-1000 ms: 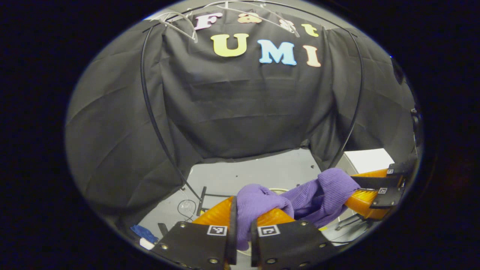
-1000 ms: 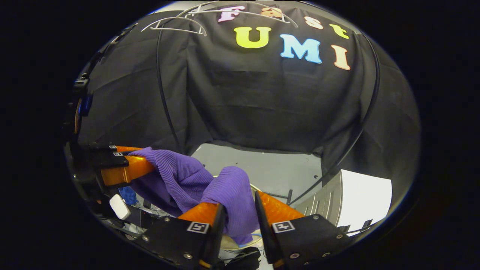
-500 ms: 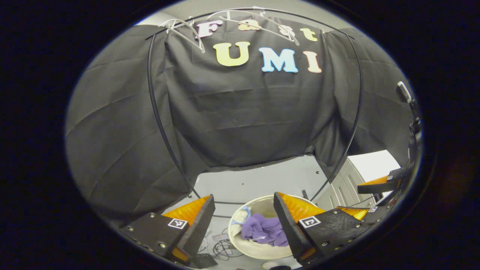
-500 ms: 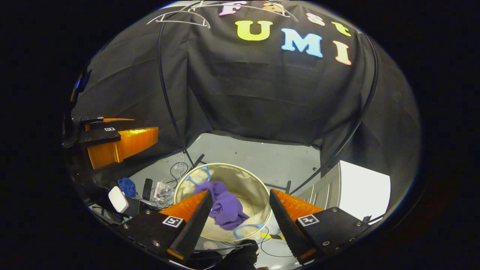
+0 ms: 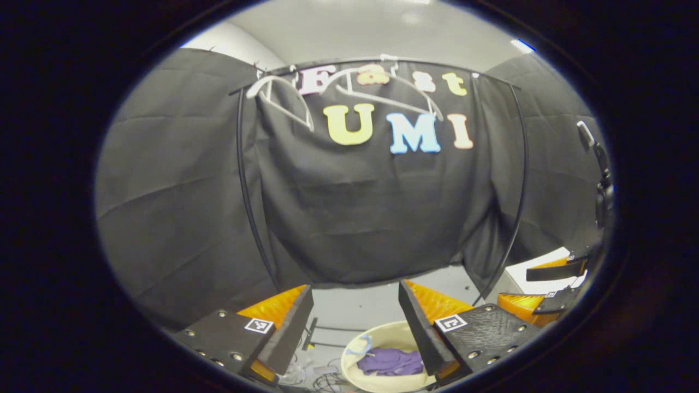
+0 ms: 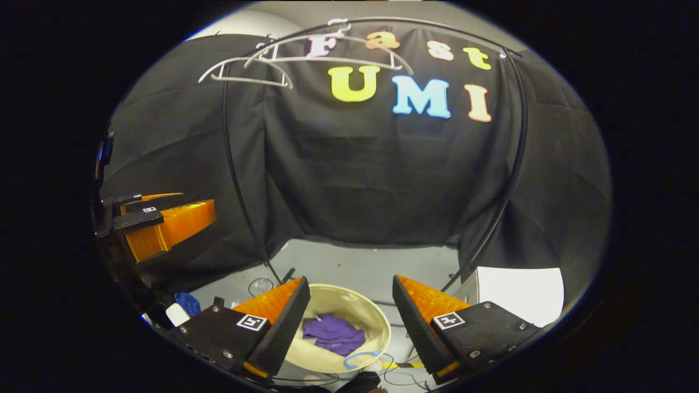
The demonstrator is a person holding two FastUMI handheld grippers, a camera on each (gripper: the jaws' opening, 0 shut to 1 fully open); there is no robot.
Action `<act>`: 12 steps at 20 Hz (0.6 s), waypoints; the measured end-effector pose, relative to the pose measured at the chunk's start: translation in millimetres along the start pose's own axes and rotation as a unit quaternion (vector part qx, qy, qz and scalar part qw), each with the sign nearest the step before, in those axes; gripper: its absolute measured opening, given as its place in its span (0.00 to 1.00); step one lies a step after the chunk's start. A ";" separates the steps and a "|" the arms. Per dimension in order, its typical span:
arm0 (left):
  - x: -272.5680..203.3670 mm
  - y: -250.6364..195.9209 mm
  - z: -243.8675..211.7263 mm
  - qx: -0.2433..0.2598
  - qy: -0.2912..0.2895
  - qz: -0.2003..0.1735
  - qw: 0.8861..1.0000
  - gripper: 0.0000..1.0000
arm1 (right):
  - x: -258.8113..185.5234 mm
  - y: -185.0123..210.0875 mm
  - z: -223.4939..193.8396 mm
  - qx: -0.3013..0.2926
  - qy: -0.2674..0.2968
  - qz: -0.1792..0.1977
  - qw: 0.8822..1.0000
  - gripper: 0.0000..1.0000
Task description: Grasp the clothes on the hanger with both hands and then place them into the laundry hamper below.
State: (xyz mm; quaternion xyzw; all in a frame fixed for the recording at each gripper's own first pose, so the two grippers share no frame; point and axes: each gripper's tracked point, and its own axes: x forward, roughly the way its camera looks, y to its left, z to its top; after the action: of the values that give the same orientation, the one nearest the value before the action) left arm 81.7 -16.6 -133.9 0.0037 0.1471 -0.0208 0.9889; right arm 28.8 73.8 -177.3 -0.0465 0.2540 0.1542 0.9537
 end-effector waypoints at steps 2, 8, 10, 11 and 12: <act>-12.6 9.5 37.4 -0.001 -0.035 0.004 0.999 0.97 | -15.8 -6.9 33.6 0.004 -0.044 -0.010 0.999 0.94; -49.8 14.6 127.5 -0.011 -0.120 0.007 0.993 0.97 | -57.5 -31.2 97.9 0.016 -0.129 -0.038 0.991 0.94; -55.6 12.1 140.3 -0.013 -0.141 0.006 0.990 0.97 | -74.7 -40.4 117.0 0.018 -0.150 -0.049 0.987 0.93; -59.5 14.2 146.9 -0.015 -0.148 0.005 0.989 0.97 | -83.2 -43.9 125.8 0.021 -0.160 -0.053 0.986 0.93; -69.8 17.9 154.9 -0.016 -0.153 0.005 0.988 0.97 | -91.1 -45.7 130.6 0.026 -0.168 -0.056 0.984 0.93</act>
State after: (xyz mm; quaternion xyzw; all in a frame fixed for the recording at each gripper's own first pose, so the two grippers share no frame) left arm 60.7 2.1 34.6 -0.0147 -0.0061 -0.0136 0.9998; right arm 29.7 27.7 -18.3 -0.0095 0.0910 0.0994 0.9908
